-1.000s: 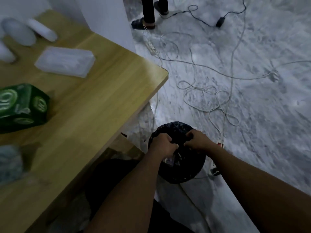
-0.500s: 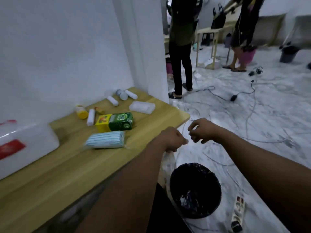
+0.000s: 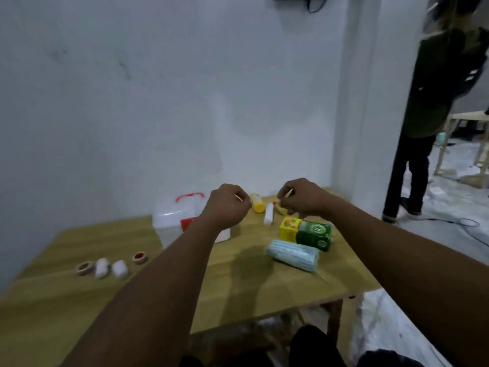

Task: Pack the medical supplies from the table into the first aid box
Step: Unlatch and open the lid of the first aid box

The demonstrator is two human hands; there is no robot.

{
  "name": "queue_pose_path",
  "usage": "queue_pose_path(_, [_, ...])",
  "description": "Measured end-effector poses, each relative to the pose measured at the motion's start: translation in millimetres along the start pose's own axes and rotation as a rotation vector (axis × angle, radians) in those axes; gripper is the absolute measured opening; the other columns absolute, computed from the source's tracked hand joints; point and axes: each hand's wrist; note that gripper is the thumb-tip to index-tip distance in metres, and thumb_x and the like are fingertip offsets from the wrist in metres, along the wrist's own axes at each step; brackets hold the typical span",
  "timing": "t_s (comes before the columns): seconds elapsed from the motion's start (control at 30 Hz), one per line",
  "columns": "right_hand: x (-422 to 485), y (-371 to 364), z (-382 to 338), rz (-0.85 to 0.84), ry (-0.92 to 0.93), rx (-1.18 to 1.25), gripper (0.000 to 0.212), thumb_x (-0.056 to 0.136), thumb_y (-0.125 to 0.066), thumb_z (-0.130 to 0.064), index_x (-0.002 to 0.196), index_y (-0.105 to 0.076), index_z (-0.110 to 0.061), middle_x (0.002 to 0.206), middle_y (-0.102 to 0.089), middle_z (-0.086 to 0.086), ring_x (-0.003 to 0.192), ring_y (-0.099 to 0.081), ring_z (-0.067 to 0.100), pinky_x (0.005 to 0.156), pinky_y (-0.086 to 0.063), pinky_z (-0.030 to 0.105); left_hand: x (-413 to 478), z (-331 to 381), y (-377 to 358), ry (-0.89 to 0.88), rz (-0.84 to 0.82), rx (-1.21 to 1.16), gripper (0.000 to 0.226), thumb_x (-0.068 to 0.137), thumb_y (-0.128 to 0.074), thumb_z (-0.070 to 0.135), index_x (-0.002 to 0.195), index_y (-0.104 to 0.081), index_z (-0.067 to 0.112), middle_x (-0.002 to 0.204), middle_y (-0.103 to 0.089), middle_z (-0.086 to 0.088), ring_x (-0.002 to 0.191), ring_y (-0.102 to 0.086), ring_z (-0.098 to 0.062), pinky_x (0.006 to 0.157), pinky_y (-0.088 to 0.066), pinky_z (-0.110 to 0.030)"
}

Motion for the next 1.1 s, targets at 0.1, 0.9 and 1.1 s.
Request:
queue_pose_path(0.1, [28.7, -50.6, -31.0, -0.016, 0.164, -0.105, 0.036, 0.083, -0.071, -0.03, 0.116, -0.062, -0.019, 0.113, -0.063, 0.009, 0.092, -0.058, 0.019, 0.076, -0.047, 0.031, -0.3, -58.3, 35.3, 0.061, 0.207, 0.092, 0.019, 0.087, -0.062, 0.034, 0.101, -0.07, 0.024, 0.101, -0.07, 0.005, 0.1, -0.066, -0.018, 0.086, -0.056, -0.038])
queue_pose_path(0.9, [83.3, -178.0, -66.5, -0.055, -0.383, 0.856, 0.052, 0.085, -0.076, -0.033, 0.122, -0.048, -0.009, 0.101, -0.067, 0.013, 0.081, -0.07, 0.025, 0.073, -0.061, 0.041, -7.9, -156.8, 25.8, 0.078, 0.567, 0.285, 0.049, 0.078, -0.066, 0.066, 0.097, -0.055, 0.023, 0.111, -0.053, -0.001, 0.103, -0.054, -0.021, 0.07, -0.048, -0.029])
queue_pose_path(1.1, [80.3, -177.5, -67.1, -0.14, -0.507, 1.088, 0.035, 0.083, -0.079, -0.023, 0.1, -0.061, 0.001, 0.089, -0.066, 0.017, 0.07, -0.058, 0.024, 0.059, -0.052, 0.033, -9.2, -157.4, 24.6, 0.076, 0.559, 0.286, 0.051, 0.077, -0.066, 0.067, 0.1, -0.056, 0.023, 0.112, -0.053, 0.002, 0.103, -0.054, -0.02, 0.072, -0.044, -0.026])
Point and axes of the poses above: each hand's wrist, its own x-axis towards the middle knuckle, its own y-axis out of the back of the hand, z = x × y
